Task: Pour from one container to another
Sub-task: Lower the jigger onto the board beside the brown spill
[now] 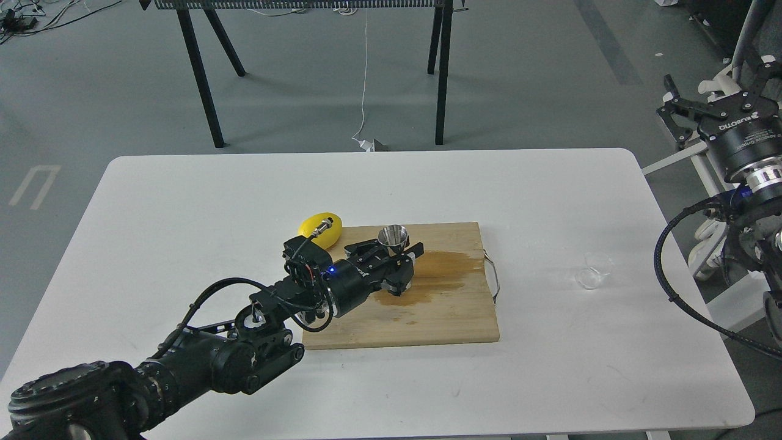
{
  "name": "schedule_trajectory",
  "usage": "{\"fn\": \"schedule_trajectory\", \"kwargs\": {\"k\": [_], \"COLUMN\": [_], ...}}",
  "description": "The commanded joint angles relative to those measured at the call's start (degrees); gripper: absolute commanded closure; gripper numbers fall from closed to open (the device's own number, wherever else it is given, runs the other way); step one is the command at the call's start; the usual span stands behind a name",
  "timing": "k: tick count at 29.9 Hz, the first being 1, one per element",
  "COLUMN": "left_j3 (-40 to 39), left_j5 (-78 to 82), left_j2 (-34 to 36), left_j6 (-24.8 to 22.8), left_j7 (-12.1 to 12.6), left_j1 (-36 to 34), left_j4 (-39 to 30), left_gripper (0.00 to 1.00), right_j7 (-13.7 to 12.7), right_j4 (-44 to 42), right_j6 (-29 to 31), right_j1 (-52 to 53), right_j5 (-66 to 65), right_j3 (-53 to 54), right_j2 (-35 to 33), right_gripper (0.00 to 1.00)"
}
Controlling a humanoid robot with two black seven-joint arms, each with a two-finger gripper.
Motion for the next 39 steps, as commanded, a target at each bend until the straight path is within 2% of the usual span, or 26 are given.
{"fn": "schedule_trajectory", "kwargs": {"k": [1,16,25,27,28,39], "left_j3": [0.0,0.08,0.08,0.08,0.08,0.0], "left_j5": [0.0,0.0,0.0,0.08,0.08,0.08], "left_j2": [0.0,0.0,0.0,0.0,0.0,0.0], "left_j6": [0.02,0.98,0.98,0.98,1.07,2.21], "left_j7": [0.0,0.0,0.0,0.0,0.0,0.0], "left_j1": [0.0,1.58,1.67,1.76,1.93,3.95], "left_j4": [0.11,0.2,0.2,0.2,0.2,-0.33], "left_gripper": [0.59,0.48,0.26,0.13,0.12,0.1], "right_j7": [0.0,0.0,0.0,0.0,0.0,0.0], "right_j4": [0.0,0.09,0.09,0.09,0.17,0.17], "right_j6": [0.0,-0.09,-0.09,-0.09,0.0,0.0], "right_j1": [0.04,-0.05,-0.13,-0.22,-0.22,-0.4], "right_j5": [0.0,0.0,0.0,0.0,0.0,0.0], "right_j3": [0.01,0.18,0.18,0.18,0.18,0.27], "right_j2": [-0.01,-0.27,-0.36,-0.36,-0.36,-0.45], "right_gripper": [0.01,0.01,0.01,0.01,0.01,0.01]}}
